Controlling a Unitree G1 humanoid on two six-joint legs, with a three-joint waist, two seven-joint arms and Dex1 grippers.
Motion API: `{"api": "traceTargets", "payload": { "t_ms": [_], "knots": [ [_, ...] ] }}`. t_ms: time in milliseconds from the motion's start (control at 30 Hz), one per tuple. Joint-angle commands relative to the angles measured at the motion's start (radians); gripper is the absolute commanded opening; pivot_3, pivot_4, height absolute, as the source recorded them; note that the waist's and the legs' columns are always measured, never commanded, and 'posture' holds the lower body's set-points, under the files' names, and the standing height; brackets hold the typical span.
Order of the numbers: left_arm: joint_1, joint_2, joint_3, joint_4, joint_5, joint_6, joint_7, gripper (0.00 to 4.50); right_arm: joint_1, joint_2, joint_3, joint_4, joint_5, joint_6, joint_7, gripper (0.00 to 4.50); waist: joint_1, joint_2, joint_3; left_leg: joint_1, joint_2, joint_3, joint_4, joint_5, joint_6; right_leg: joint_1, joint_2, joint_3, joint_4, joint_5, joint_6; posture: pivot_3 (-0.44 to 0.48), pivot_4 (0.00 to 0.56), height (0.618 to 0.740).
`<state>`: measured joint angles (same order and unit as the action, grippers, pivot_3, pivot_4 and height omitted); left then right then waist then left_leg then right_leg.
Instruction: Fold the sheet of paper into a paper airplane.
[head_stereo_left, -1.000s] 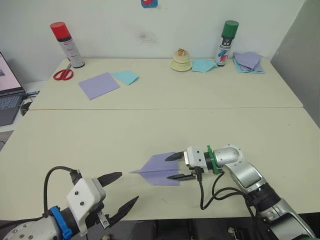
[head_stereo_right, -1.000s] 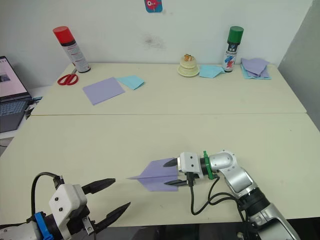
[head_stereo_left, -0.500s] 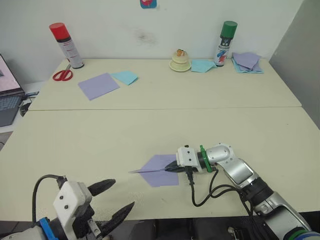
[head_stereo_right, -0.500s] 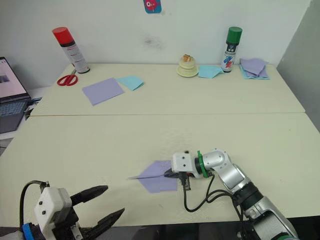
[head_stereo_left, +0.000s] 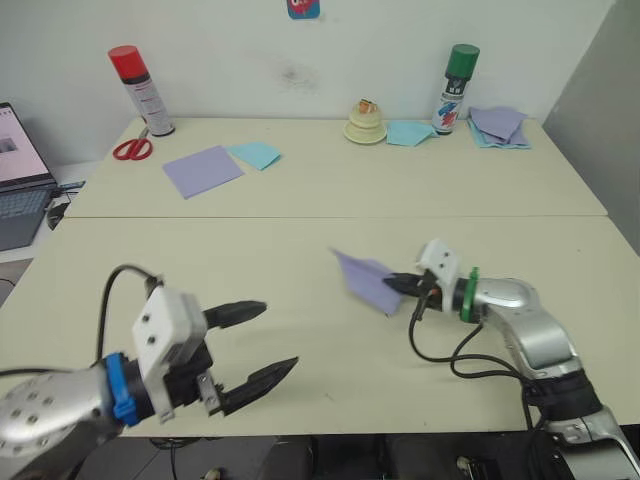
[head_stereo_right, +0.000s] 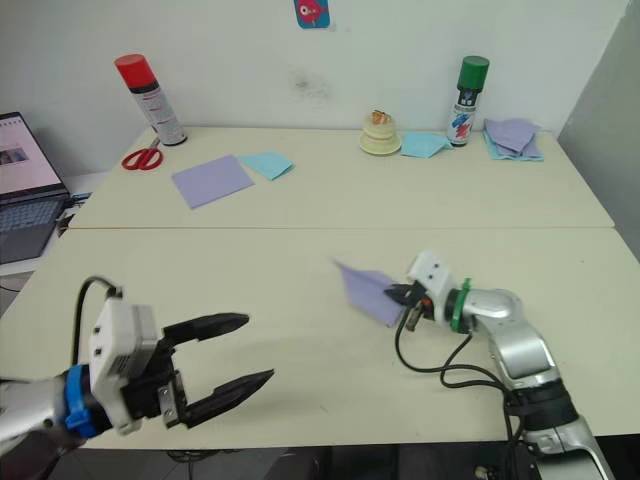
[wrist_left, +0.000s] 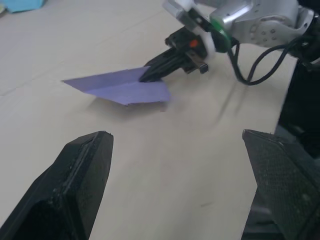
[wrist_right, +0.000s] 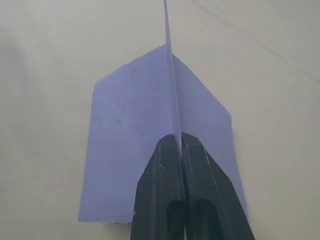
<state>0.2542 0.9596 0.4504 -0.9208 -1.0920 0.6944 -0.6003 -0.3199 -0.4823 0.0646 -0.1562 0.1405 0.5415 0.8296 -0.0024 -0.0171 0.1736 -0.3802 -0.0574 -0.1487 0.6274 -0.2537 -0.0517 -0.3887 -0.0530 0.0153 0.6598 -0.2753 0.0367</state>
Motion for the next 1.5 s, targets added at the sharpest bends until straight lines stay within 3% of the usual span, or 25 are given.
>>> {"api": "traceTargets", "payload": {
  "t_ms": [33,133,233,500,767,800,867,1000,1133,1300,1400,1500],
  "knots": [
    [-0.240,-0.010,-0.242,0.107,0.079,0.028,-0.012,4.50,0.066,0.024,-0.141,-0.133,-0.008,0.174,-0.204,0.02,0.000,0.001,0.000,0.000,0.000,0.001,0.000,0.000,0.000,0.000,0.000,0.000,0.001,0.000,0.000,0.000,0.150,0.740],
    [-0.387,-0.043,-0.363,0.172,0.147,0.031,-0.034,4.50,0.127,0.070,-0.210,-0.238,-0.006,0.309,-0.327,0.02,-0.002,0.001,0.000,0.000,-0.001,0.002,0.000,0.000,0.000,-0.001,0.004,0.001,0.002,0.000,0.000,0.000,0.150,0.740],
    [-0.450,-0.048,-0.406,0.214,0.183,0.031,-0.077,4.50,0.156,0.119,-0.244,-0.293,-0.021,0.413,-0.440,0.02,-0.018,0.001,0.000,0.000,0.000,0.005,0.000,0.000,0.000,-0.002,0.004,0.003,0.003,0.000,0.000,0.000,0.150,0.740],
    [-0.544,-0.039,-0.384,0.296,0.180,0.030,-0.213,4.50,0.144,0.248,-0.273,-0.306,0.000,0.521,-0.597,0.02,-0.027,0.001,0.001,0.000,0.001,0.003,0.001,0.000,0.000,-0.002,0.004,0.002,0.003,0.000,0.001,0.000,0.150,0.740],
    [-0.572,-0.049,-0.386,0.328,0.218,0.030,-0.234,4.50,0.107,0.262,-0.260,-0.294,0.021,0.491,-0.616,0.02,-0.029,0.001,0.001,0.001,0.000,0.004,0.001,0.000,0.000,-0.002,0.004,0.003,0.003,0.000,0.001,0.000,0.150,0.740],
    [-0.565,-0.052,-0.385,0.323,0.219,0.031,-0.230,4.50,0.109,0.261,-0.266,-0.298,0.030,0.492,-0.609,0.19,-0.029,0.001,0.001,0.001,0.000,0.004,0.000,0.000,0.000,-0.002,0.004,0.003,0.003,0.000,0.001,0.000,0.150,0.740],
    [-0.539,-0.053,-0.373,0.315,0.219,0.034,-0.221,4.50,0.113,0.232,-0.266,-0.316,0.052,0.465,-0.565,0.63,-0.029,0.002,0.001,0.001,0.000,0.003,0.000,0.000,0.000,-0.002,0.004,0.003,0.003,0.000,0.001,0.000,0.150,0.740],
    [-0.434,-0.042,-0.306,0.326,0.232,0.029,-0.213,4.50,0.116,0.179,-0.306,-0.341,0.132,0.369,-0.457,2.00,-0.031,0.003,0.001,0.001,0.001,0.004,0.000,0.000,0.000,-0.002,0.004,0.003,0.004,0.000,0.001,0.000,0.150,0.740],
    [-0.265,-0.024,-0.191,0.402,0.333,-0.016,-0.210,4.50,0.132,-0.022,-0.318,-0.222,0.223,0.147,-0.115,3.51,-0.030,0.004,0.003,0.001,0.000,0.004,0.000,0.000,0.001,-0.002,0.004,0.003,0.003,0.000,0.001,0.000,0.150,0.740],
    [-0.131,0.023,0.000,0.540,0.468,-0.091,-0.231,4.50,0.072,-0.364,-0.271,0.139,0.181,-0.229,0.339,3.51,-0.029,0.003,0.007,0.002,0.001,0.007,0.001,0.000,0.002,0.000,0.004,0.003,0.002,-0.002,0.003,0.000,0.150,0.740],
    [-0.111,0.041,0.113,0.637,0.572,-0.191,-0.221,4.50,-0.056,-0.497,-0.248,0.391,0.134,-0.318,0.419,3.51,-0.029,0.003,0.009,0.002,0.001,0.008,0.001,0.000,0.002,0.000,0.002,0.003,0.002,-0.002,0.003,0.000,0.150,0.740],
    [-0.140,0.040,0.161,0.685,0.604,-0.217,-0.198,4.50,-0.149,-0.537,-0.260,0.519,0.138,-0.342,0.429,3.51,-0.029,0.003,0.009,0.002,0.001,0.008,0.001,0.000,0.002,-0.001,0.000,0.003,0.002,-0.001,0.001,0.000,0.150,0.740]
  ]
}}
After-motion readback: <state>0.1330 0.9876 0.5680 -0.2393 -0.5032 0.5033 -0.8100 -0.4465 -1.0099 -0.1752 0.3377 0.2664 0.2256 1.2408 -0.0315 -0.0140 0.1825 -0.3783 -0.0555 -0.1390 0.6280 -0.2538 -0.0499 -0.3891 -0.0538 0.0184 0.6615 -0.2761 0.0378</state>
